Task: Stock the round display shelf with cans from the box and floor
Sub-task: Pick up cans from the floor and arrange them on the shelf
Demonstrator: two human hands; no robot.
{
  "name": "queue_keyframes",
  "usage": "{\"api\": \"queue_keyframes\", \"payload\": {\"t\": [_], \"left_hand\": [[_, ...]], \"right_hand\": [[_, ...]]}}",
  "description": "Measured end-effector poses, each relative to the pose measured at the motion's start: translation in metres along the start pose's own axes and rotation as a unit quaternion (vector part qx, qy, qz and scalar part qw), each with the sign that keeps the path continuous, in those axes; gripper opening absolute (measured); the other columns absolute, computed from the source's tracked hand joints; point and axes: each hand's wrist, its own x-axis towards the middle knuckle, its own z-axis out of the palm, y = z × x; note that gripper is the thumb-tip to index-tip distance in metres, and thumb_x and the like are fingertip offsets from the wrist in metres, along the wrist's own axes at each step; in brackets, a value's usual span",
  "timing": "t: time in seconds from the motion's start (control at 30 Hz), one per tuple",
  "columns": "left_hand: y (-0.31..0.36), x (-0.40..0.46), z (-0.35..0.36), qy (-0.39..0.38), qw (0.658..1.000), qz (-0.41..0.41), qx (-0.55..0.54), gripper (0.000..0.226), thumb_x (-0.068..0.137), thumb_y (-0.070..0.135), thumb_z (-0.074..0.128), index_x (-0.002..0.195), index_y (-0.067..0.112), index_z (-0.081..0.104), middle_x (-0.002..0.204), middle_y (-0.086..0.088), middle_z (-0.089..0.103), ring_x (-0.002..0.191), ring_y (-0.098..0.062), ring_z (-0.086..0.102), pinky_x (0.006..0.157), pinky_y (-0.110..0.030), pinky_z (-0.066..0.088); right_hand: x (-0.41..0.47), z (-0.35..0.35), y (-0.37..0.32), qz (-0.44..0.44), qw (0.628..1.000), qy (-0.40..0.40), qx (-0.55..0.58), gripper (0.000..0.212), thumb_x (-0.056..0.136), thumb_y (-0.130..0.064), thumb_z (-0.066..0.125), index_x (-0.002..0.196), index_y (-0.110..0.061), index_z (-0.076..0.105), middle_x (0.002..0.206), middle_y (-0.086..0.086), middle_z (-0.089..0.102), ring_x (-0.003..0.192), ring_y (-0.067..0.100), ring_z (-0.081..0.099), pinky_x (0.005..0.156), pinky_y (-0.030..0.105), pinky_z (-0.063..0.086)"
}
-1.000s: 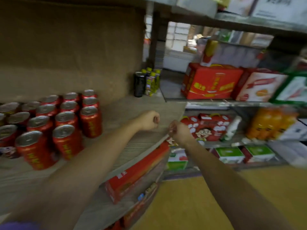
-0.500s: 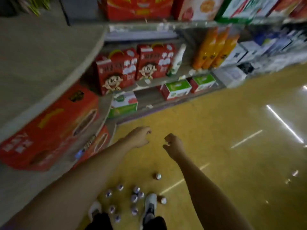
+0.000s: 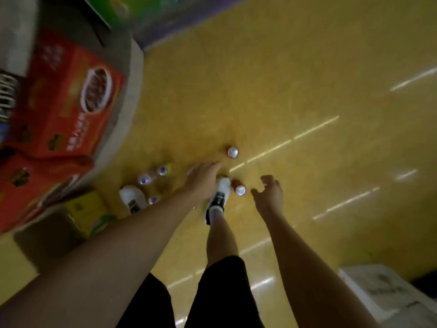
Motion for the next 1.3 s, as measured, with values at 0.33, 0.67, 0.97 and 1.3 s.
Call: {"api": "queue_keyframes", "payload": {"t": [0.33, 0.67, 0.97, 1.3], "left_hand": [[-0.026, 0.099, 0.164, -0.048, 0.998, -0.030, -0.014, 0.046, 0.083, 0.007, 0.057, 0.128, 0.016, 0.050, 0.122, -0.011, 0.058, 0.111, -0.032, 0.056, 0.085, -0.044, 0.048], [-0.065, 0.150, 0.237, -0.065, 0.996, -0.058, -0.024, 0.046, 0.086, 0.007, 0.057, 0.130, 0.014, 0.048, 0.119, -0.013, 0.059, 0.107, -0.035, 0.058, 0.082, -0.048, 0.050], [-0.101, 0.191, 0.271, -0.067, 0.997, -0.030, -0.020, 0.045, 0.086, 0.008, 0.057, 0.130, 0.012, 0.049, 0.122, -0.014, 0.057, 0.107, -0.035, 0.056, 0.081, -0.049, 0.051], [-0.128, 0.205, 0.270, -0.117, 0.993, -0.007, -0.010, 0.056, 0.089, 0.013, 0.061, 0.142, 0.011, 0.043, 0.142, -0.012, 0.046, 0.125, -0.031, 0.049, 0.103, -0.044, 0.043]], "right_hand": [[0.085, 0.116, 0.122, 0.073, 0.996, -0.033, 0.029, 0.050, 0.074, -0.011, 0.077, 0.119, -0.011, 0.057, 0.119, 0.013, 0.056, 0.106, 0.031, 0.059, 0.091, 0.033, 0.044], [0.144, 0.187, 0.146, 0.084, 0.995, -0.041, 0.019, 0.045, 0.077, -0.009, 0.069, 0.120, -0.009, 0.056, 0.117, 0.015, 0.056, 0.101, 0.032, 0.057, 0.071, 0.025, 0.033], [0.190, 0.238, 0.159, 0.103, 0.991, -0.072, -0.038, 0.046, 0.080, -0.019, 0.069, 0.122, -0.010, 0.055, 0.124, 0.013, 0.053, 0.112, 0.035, 0.049, 0.085, 0.030, 0.036], [0.209, 0.241, 0.150, 0.084, 0.981, -0.134, -0.112, 0.037, 0.079, -0.029, 0.070, 0.109, -0.014, 0.054, 0.114, 0.017, 0.058, 0.107, 0.035, 0.051, 0.075, 0.030, 0.038]]}}
